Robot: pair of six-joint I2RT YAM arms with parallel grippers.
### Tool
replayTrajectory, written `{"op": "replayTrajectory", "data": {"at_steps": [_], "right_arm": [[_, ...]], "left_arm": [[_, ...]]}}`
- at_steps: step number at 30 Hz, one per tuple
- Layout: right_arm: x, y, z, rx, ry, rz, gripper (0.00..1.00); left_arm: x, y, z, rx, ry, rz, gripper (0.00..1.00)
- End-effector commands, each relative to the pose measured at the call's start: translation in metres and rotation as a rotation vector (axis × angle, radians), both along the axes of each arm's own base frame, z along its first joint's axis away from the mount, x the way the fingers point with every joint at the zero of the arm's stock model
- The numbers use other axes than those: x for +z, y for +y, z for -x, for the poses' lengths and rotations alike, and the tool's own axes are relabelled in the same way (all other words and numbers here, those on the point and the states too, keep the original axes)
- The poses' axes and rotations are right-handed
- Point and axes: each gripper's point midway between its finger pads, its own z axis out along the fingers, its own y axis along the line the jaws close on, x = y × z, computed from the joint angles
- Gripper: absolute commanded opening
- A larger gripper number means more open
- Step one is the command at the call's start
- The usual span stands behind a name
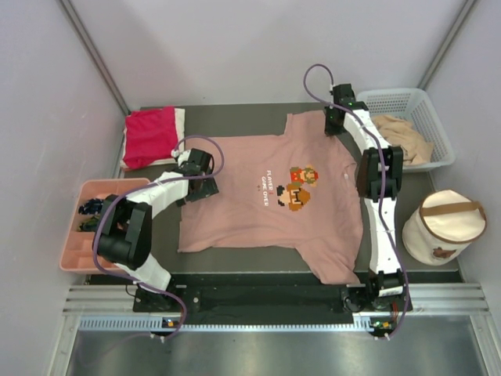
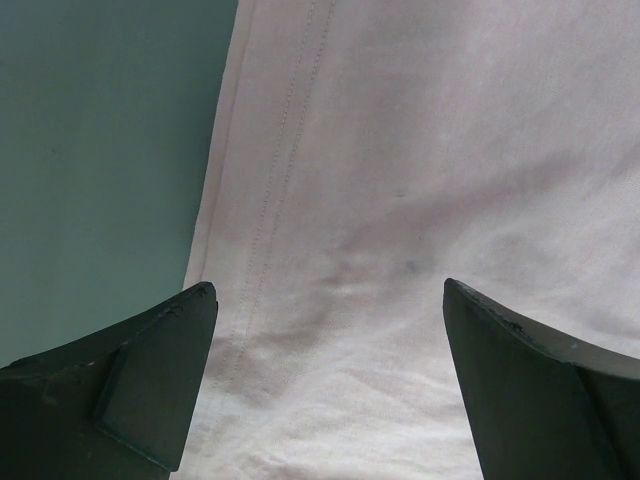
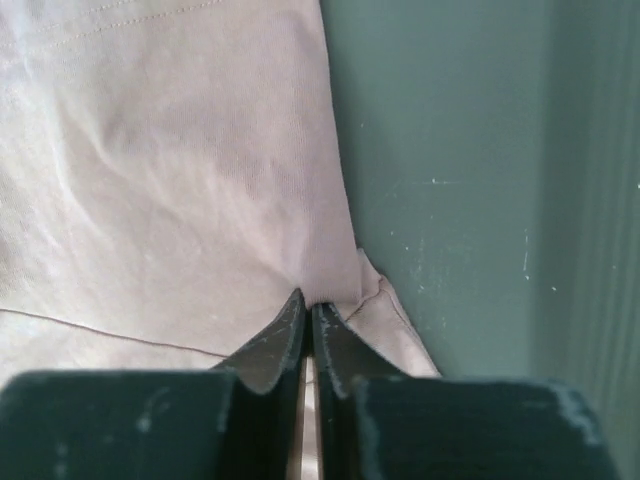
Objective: Fold and stack the t-shirts
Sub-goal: Flatten out the tshirt
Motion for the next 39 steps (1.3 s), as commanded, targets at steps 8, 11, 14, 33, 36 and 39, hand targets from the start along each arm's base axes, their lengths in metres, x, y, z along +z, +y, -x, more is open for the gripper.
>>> {"op": "replayTrajectory", "data": {"at_steps": [8,11,14,33,36,39], "right_arm": [[0.028,-0.027,-0.026,-0.132,-0.115,0.045,0.0],[0.027,-0.041,-0.03,-0.189,-0.125,0.056,0.0],[0.026,-0.054,-0.032,-0.26,-0.131,0.052,0.0],[0.053,-0.06,-0.056,-0.257,-0.246,0.032,0.0],[0.053,-0.057,-0.059,-0.252,-0.261,0.011,0.0],[0.053,-0.057,-0.064,-0.254,-0.28,0.005,0.0]], "left_arm": [[0.0,0.008,0.001,0.026,-0.006,-0.031,0.99],[-0.002,0.01,0.0,0.028,-0.003,-0.037,0.99],[-0.004,0.01,0.0,0.03,0.001,-0.04,0.99],[-0.001,0.014,-0.011,0.019,-0.016,-0.065,0.99],[-0.002,0.013,-0.014,0.016,-0.019,-0.066,0.99],[-0.002,0.013,-0.019,0.014,-0.021,-0.068,0.99]]}}
